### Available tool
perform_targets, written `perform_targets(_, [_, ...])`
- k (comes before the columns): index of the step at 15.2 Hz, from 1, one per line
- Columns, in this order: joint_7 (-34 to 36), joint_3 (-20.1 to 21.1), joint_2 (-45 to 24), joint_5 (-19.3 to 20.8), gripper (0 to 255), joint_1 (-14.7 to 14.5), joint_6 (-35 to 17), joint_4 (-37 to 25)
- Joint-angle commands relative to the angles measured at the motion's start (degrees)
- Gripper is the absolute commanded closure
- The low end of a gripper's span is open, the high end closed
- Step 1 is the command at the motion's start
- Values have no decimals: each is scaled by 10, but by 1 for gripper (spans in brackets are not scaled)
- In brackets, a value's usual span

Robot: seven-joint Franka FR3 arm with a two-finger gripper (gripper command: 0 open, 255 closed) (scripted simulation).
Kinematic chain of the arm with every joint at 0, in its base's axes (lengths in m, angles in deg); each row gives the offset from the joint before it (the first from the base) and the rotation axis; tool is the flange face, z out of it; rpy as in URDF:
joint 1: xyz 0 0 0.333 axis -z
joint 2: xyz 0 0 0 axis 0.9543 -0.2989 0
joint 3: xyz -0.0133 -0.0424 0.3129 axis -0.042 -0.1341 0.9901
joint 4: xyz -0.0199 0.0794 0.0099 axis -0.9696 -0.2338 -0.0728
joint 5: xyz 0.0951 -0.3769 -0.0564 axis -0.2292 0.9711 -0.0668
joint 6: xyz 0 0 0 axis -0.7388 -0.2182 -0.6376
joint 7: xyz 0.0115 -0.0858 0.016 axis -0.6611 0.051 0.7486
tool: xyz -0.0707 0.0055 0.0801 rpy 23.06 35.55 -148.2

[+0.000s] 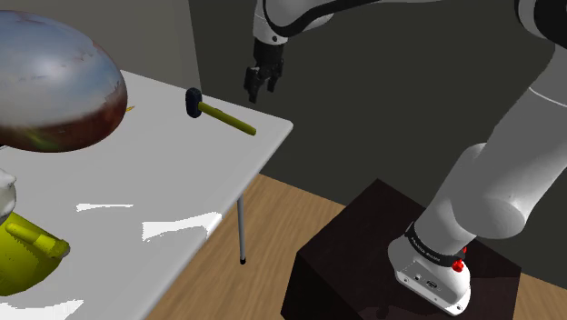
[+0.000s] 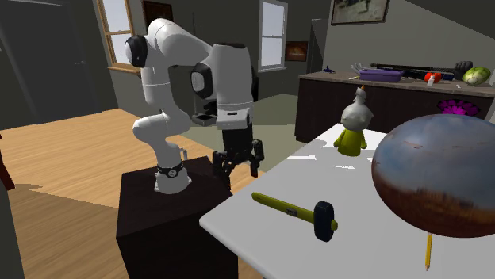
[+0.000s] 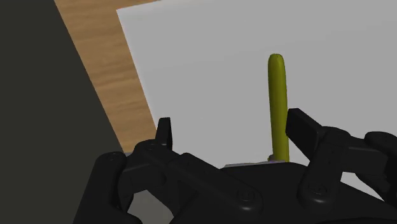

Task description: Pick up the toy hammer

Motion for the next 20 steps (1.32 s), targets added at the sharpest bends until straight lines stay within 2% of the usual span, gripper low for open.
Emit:
perform_targets(1, [0,9,-34,1,0,-8,-8,-31])
perform_targets(9, [-8,33,-172,13,0,-38,-18,-175])
perform_targets(18, [-5,32,-187,16,0,-39,-71,-137])
perform_targets(19, [-6,32,-187,16,255,-38,-72,-135])
perform_targets(20, [-6,32,-186,16,255,-38,-72,-135])
